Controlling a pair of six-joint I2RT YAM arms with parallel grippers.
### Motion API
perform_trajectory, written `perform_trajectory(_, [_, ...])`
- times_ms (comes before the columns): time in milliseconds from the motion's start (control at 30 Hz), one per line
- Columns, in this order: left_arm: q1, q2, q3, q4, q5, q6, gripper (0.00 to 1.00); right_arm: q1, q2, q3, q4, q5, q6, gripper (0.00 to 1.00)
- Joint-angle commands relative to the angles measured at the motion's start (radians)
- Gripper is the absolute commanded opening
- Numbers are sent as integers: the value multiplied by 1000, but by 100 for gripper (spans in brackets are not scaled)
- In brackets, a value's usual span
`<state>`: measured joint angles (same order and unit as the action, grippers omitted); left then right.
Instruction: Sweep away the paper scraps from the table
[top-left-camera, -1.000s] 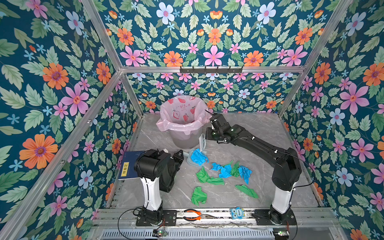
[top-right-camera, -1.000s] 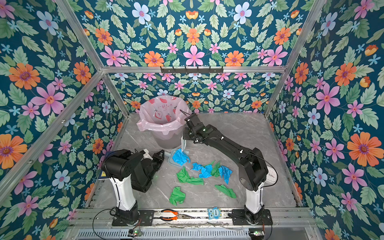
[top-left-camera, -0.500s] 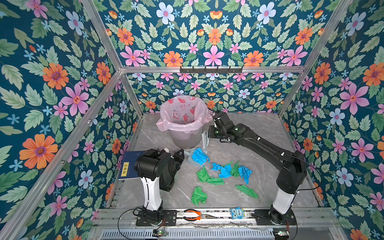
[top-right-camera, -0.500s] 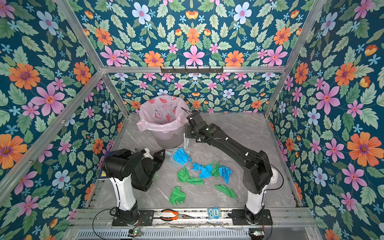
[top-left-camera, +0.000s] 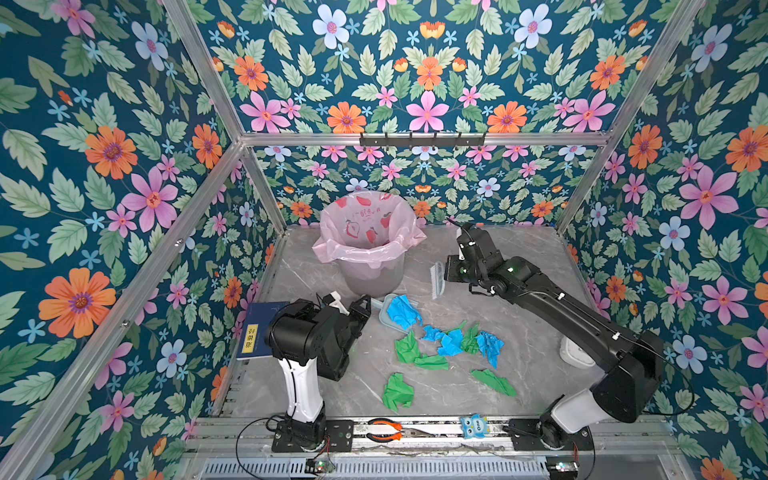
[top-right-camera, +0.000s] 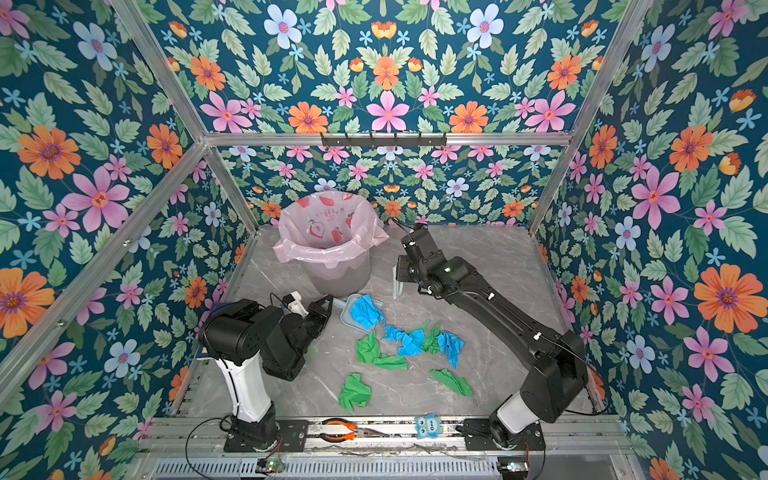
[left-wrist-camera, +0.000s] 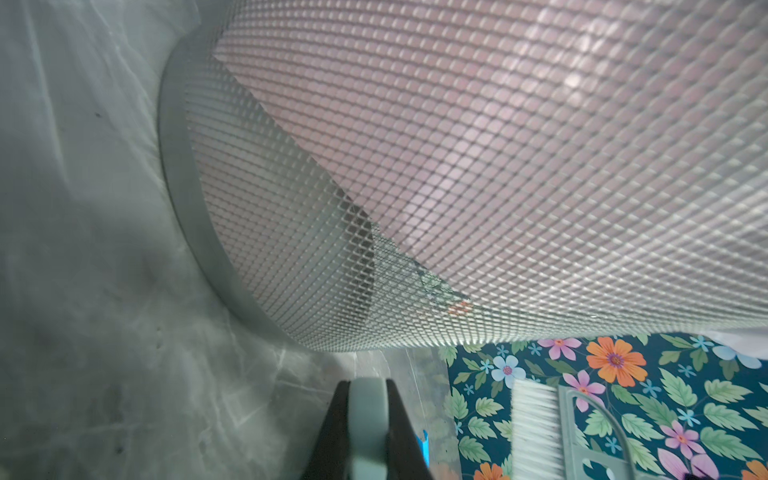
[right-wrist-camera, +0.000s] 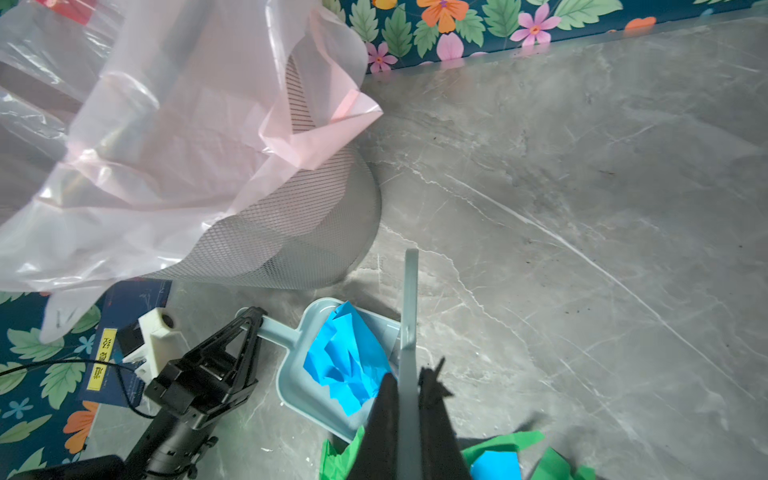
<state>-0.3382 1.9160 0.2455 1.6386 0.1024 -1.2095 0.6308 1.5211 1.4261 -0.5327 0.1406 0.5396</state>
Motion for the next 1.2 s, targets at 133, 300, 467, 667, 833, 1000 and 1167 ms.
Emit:
perform_trajectory(133, [3, -50, -43, 38, -15, -37, 0, -34, -45, -42, 2, -2, -8, 0])
perform_trajectory(300, [13, -67, -40, 38, -16, -39, 0, -36, -36, -36, 3, -16, -13, 0])
perform_trajectory(467, [29, -81, -40, 38, -10, -38, 0, -37, -29, -31, 0, -26, -15, 0])
perform_trajectory(667, [38, -106, -23, 38, 21, -62, 0, -37, -32, -30, -1, -29, -19, 0])
perform_trajectory(833, [38, -147, -10, 37, 59, -93, 0, -41, -36, -23, -9, -24, -29, 0])
perform_trajectory(1000, [37, -182, -19, 35, 107, -132, 0, -59, -52, -20, -15, -27, -38, 0])
perform_trajectory(1167, [36, -218, -42, 34, 135, -188, 0, -89, -80, -21, -29, -35, -46, 0])
